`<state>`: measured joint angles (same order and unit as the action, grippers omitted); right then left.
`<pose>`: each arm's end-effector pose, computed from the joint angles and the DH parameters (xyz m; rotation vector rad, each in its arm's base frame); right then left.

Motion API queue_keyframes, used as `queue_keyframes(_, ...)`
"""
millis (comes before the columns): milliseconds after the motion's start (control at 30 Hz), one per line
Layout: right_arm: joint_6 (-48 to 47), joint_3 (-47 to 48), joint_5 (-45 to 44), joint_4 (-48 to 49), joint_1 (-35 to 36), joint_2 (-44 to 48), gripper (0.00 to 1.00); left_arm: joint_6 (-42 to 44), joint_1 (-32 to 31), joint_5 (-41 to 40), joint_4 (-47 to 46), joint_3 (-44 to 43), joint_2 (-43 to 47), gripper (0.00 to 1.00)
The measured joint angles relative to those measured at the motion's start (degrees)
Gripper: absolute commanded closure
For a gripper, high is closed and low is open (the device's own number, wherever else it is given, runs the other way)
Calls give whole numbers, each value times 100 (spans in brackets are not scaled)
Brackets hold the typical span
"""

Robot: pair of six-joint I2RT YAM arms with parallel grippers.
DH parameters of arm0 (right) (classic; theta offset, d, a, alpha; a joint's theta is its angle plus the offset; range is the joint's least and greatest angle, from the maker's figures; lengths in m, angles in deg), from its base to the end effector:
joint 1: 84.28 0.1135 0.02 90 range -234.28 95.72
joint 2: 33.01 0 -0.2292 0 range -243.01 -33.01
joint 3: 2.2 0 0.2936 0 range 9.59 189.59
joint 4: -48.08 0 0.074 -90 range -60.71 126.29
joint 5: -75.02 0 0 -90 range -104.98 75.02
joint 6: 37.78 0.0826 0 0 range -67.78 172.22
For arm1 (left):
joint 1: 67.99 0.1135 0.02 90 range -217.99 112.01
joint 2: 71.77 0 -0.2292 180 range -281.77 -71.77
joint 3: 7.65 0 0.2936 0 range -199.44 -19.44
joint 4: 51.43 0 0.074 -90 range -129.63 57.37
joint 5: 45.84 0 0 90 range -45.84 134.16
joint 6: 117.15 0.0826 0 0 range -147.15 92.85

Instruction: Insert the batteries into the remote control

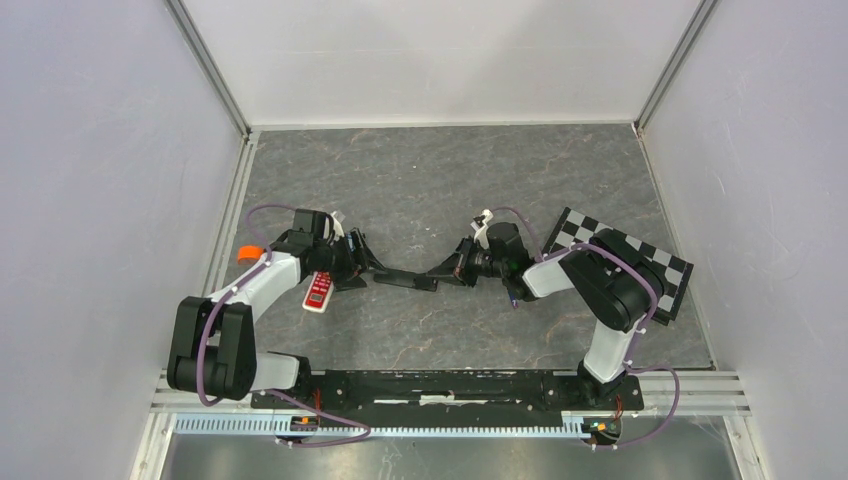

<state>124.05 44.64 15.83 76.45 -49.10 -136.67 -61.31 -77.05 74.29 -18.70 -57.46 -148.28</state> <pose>0.2717 0.2433 0.0214 0.3862 2.4367 1.5645 0.2925 -0.0886 0.0792 -0.3906 2.6634 -0.9420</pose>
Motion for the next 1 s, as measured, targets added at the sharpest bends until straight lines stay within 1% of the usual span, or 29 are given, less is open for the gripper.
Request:
queue_keyframes(233,109,0,0,227,-17,4,100,0,0,-42,15,0,0,28)
queue_keyframes(500,11,20,7,83,-44,160,100,0,0,-466,306,-72,-153,31)
queue_keyframes(1000,-2,138,-85,-44,-44,-44,100,-2,0,-603,348,-138,-203,32)
